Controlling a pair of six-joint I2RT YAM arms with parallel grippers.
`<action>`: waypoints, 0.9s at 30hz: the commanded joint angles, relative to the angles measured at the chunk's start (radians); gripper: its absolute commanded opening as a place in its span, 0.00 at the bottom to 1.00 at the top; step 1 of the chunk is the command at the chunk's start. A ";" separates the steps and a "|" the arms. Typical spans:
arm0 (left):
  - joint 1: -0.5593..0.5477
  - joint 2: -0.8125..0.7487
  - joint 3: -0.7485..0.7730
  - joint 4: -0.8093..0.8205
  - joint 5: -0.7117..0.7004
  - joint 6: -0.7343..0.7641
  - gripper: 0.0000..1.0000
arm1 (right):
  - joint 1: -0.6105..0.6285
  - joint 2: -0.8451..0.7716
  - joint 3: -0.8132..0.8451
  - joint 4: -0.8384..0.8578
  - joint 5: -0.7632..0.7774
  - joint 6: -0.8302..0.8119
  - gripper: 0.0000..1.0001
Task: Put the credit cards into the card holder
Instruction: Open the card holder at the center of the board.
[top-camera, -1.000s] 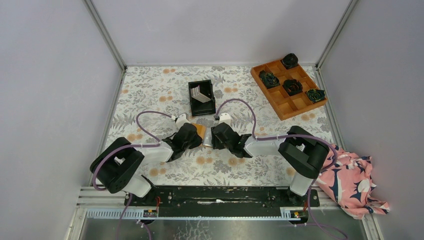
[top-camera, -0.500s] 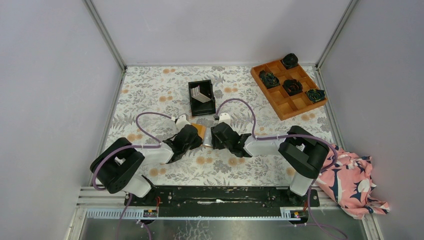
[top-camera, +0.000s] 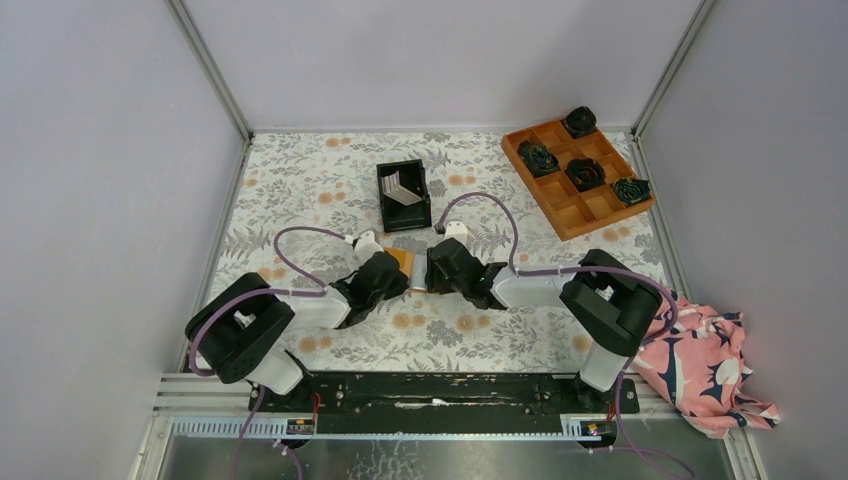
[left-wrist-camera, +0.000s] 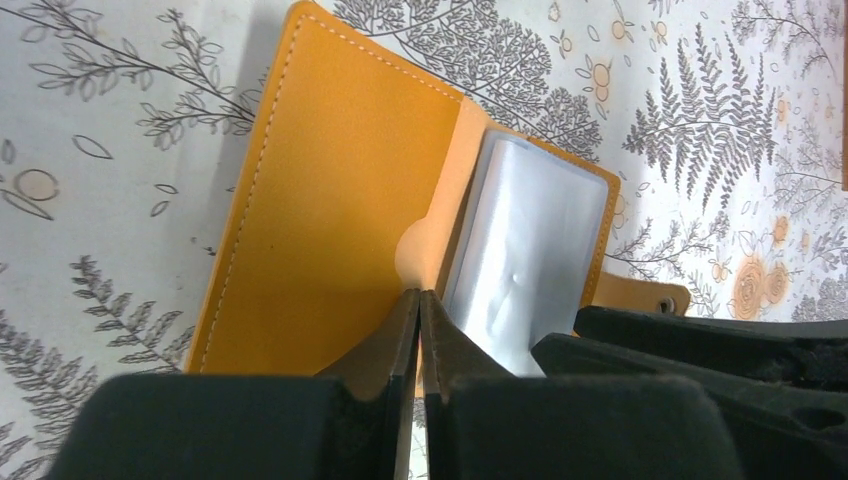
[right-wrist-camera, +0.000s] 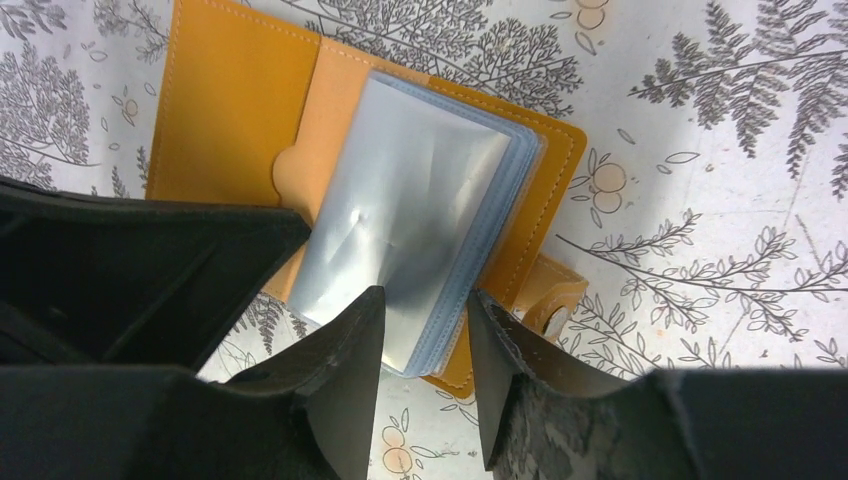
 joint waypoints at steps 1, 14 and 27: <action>-0.037 0.094 -0.057 -0.203 0.089 -0.004 0.08 | -0.011 -0.066 0.012 0.033 -0.021 0.035 0.43; -0.050 0.113 -0.052 -0.192 0.089 -0.011 0.07 | -0.026 -0.063 0.014 0.039 -0.036 0.046 0.42; -0.052 0.124 -0.070 -0.178 0.085 -0.017 0.07 | -0.026 -0.123 0.034 -0.060 0.045 -0.001 0.42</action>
